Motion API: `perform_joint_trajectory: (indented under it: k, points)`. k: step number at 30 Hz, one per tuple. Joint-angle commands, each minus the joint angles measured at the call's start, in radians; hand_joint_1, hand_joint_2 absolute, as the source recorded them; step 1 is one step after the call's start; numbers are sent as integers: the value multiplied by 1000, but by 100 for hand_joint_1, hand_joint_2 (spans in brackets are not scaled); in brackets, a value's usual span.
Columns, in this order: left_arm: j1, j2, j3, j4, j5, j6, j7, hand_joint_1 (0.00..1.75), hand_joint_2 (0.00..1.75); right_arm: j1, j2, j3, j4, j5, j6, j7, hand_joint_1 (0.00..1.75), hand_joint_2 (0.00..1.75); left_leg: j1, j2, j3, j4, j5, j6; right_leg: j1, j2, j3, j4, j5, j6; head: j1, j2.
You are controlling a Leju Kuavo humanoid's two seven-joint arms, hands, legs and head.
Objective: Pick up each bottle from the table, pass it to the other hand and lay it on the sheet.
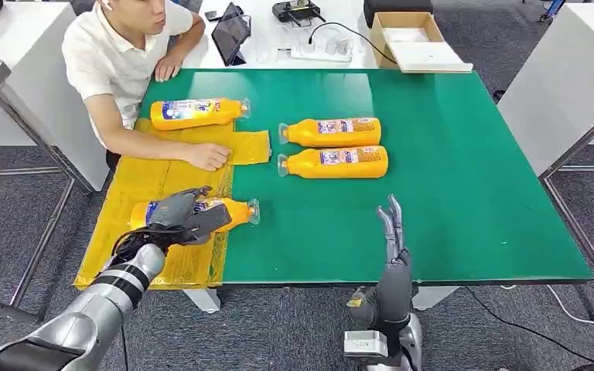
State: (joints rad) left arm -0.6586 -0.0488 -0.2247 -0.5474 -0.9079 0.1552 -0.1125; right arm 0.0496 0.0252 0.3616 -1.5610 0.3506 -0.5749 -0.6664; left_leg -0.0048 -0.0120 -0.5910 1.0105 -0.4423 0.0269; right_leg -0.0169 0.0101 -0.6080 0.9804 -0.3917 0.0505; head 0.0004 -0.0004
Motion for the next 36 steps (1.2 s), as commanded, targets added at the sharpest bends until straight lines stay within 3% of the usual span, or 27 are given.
perform_joint_trajectory:
  k: [1,5,8,9,10,11,13,16,18,32,36]
  points:
    - [-43,-19,-15,127,9,-75,2,0,175,-54,-13,6,131,-29,-2,-32,0,0,1,2,4,-2,-1,-1,1,1,4,-2,0,-2,0,0]
    - [-42,-17,-8,121,24,-78,-8,0,175,-58,-13,4,137,-31,-4,-32,0,0,1,2,4,-1,-1,-2,2,0,4,-2,-1,-2,0,0]
    - [-7,-31,33,57,107,-42,-87,0,175,-54,-13,-2,140,-41,3,-32,0,0,1,2,4,-2,-1,-2,1,1,4,-2,0,-2,0,0]
    - [15,-28,8,5,91,53,-115,0,175,-53,-14,-2,139,-39,2,-32,0,0,1,2,5,-2,-1,-2,2,0,5,-3,0,-2,0,0]
    - [45,-35,-13,-55,41,250,-132,0,175,-51,-12,-4,143,-32,2,-32,0,0,0,1,2,-1,-1,-1,1,0,2,-2,0,-1,0,0]
    - [65,-55,4,-91,71,314,-145,0,175,-48,-8,-7,143,-27,6,-32,0,0,1,2,4,-2,-1,-2,2,0,4,-3,0,-2,0,0]
    - [116,-77,22,-234,237,263,-223,0,175,-44,-7,-6,140,-21,-2,-32,0,0,1,1,4,-2,-2,-2,1,-1,4,-2,-1,-2,0,0]
    - [197,-102,80,-435,633,42,-294,0,175,-38,-17,3,133,-27,-15,-32,0,0,2,2,2,0,-3,-2,2,-1,3,-1,-2,-2,0,0]
    - [254,-87,75,-567,766,33,-340,0,175,-33,-22,7,129,-29,-18,-32,0,0,0,0,1,-1,-1,-1,1,-1,1,-2,-1,-1,0,0]
    - [271,-72,60,-622,742,102,-395,0,175,-32,-22,7,133,-23,-24,-32,0,0,1,0,-1,0,-2,-1,1,0,0,-1,-1,-1,0,0]
    - [332,-31,41,-796,1011,-100,-328,0,175,-24,-24,-6,125,-27,-21,-32,0,0,1,0,-1,0,-2,-1,1,1,-1,-1,-1,-1,0,0]
